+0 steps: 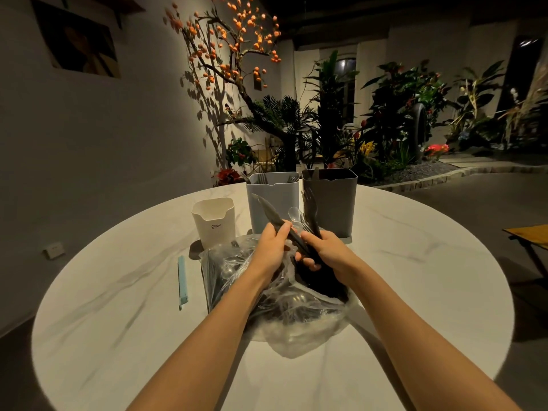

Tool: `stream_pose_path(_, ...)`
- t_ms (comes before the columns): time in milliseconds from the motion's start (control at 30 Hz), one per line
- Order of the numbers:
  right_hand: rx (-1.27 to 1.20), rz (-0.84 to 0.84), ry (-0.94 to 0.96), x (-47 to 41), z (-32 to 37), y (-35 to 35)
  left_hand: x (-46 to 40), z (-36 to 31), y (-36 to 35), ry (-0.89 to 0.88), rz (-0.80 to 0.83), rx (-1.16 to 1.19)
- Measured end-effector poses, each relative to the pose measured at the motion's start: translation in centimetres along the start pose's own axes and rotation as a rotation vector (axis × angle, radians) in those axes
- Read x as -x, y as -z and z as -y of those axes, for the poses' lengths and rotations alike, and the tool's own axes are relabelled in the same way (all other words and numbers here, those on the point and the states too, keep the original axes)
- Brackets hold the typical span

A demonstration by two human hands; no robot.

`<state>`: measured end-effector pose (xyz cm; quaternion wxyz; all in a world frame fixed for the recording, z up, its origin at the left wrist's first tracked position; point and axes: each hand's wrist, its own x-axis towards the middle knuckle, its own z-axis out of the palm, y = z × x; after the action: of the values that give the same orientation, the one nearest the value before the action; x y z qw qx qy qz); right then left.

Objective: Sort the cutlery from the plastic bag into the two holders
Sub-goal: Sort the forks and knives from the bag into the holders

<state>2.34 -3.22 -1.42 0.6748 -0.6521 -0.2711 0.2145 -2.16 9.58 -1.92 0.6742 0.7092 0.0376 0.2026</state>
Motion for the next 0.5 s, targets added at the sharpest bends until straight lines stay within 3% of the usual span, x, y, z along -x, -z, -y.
stream_pose_path(133, -0.030, 0.033, -0.046, 0.2, 0.2, -0.1, -0.2, -0.1, -0.4, 0.006, -0.093, 0.003)
stream_pose_path(300, 0.036, -0.038, -0.050, -0.2, 0.6, 0.1, -0.6, -1.1, -0.2, -0.069, -0.258, 0.193)
stream_pose_path(500, 0.084, -0.032, -0.049, -0.8, 2.0, 0.4, -1.5, -2.0, -0.6, -0.046, -0.231, 0.335)
